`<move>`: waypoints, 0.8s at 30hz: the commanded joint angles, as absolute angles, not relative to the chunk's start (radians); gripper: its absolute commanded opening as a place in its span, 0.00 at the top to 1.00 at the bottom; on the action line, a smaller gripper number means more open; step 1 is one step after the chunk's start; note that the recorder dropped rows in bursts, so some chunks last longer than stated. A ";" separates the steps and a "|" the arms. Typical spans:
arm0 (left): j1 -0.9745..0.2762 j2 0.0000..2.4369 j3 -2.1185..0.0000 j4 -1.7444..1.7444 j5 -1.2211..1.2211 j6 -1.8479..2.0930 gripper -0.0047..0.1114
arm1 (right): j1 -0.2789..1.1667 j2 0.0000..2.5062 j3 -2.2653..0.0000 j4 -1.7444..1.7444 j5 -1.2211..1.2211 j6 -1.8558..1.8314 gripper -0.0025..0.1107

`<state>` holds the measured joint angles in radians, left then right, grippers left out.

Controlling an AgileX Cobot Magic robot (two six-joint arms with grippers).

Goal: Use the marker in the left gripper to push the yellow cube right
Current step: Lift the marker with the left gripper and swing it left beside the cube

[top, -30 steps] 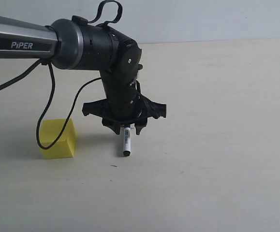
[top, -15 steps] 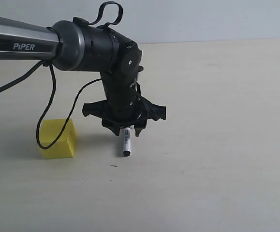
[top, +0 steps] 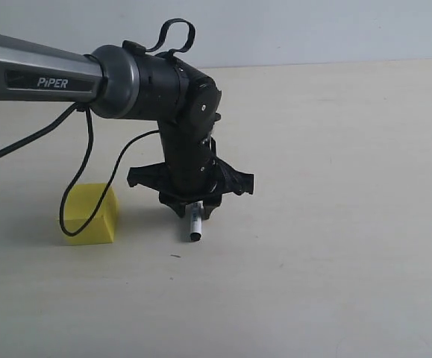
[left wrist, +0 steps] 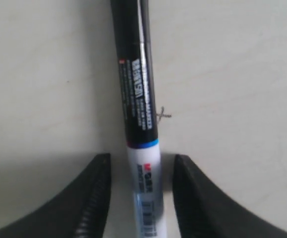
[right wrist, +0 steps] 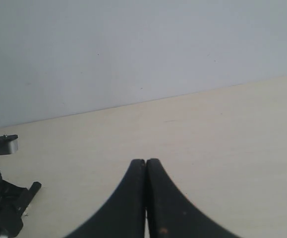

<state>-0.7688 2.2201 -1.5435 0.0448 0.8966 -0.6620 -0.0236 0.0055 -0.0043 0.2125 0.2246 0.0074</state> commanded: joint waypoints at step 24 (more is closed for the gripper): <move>-0.699 1.717 -1.377 0.446 1.009 -0.317 0.96 | -0.023 0.005 0.000 0.210 0.219 0.000 0.98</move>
